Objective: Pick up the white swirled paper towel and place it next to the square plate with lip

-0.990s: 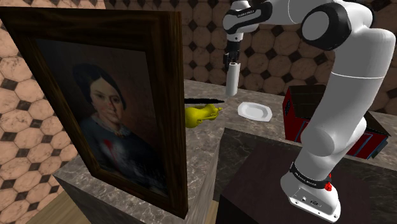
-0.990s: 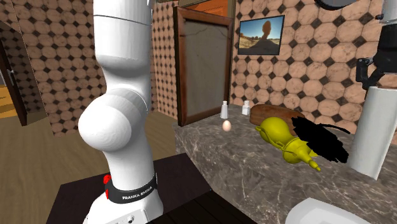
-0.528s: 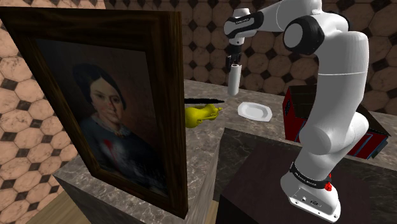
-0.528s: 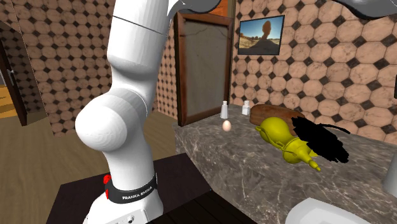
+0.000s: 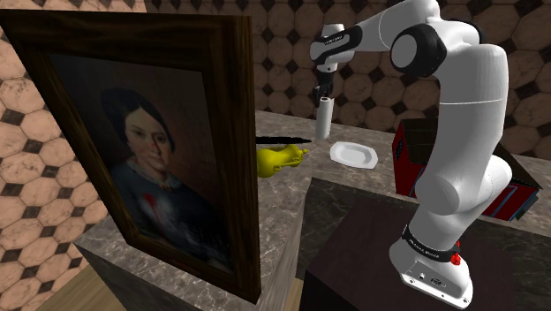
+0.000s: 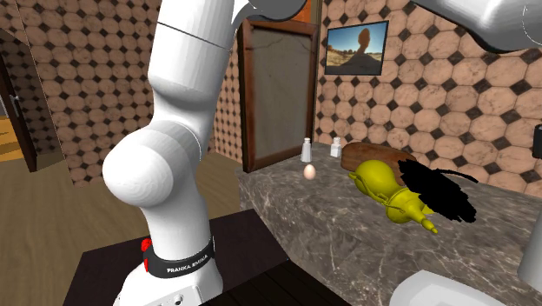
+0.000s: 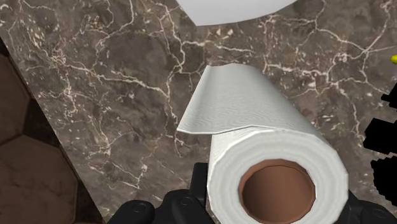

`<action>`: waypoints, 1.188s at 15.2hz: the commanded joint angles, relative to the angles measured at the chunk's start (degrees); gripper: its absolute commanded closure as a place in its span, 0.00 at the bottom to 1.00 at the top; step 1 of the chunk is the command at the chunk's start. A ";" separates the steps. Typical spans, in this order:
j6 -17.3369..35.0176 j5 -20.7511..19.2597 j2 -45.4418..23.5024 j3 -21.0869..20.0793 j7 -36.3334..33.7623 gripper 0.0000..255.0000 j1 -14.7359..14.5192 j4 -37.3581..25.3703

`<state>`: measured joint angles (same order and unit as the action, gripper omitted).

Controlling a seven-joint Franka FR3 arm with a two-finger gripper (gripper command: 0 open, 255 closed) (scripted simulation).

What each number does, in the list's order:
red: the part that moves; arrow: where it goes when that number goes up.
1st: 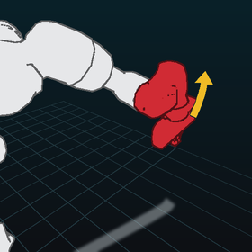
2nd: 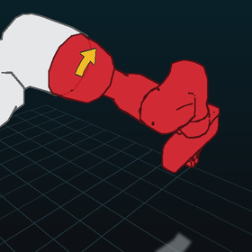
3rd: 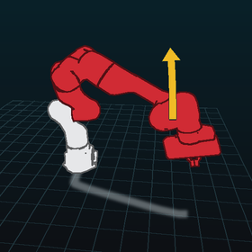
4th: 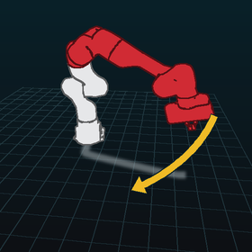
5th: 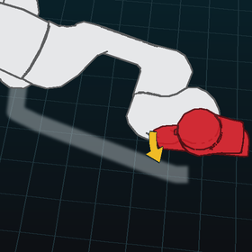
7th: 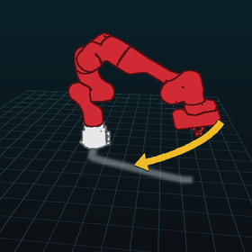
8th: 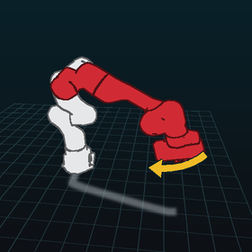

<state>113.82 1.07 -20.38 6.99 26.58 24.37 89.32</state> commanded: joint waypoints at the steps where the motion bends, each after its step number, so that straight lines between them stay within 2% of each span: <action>1: 1.46 0.03 -0.22 -0.02 0.00 1.00 -0.02 1.20; 5: 4.23 0.13 -0.95 -0.07 0.01 1.00 -0.01 3.25; 13: 4.46 0.14 -1.02 -0.08 0.01 1.00 -0.01 3.41; 14: 4.46 0.14 -1.02 -0.08 0.01 0.00 -0.01 3.41; 18: 4.46 0.14 -1.02 -0.08 0.02 0.00 -0.01 3.41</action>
<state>118.28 1.21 -21.40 6.91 26.59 24.36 92.73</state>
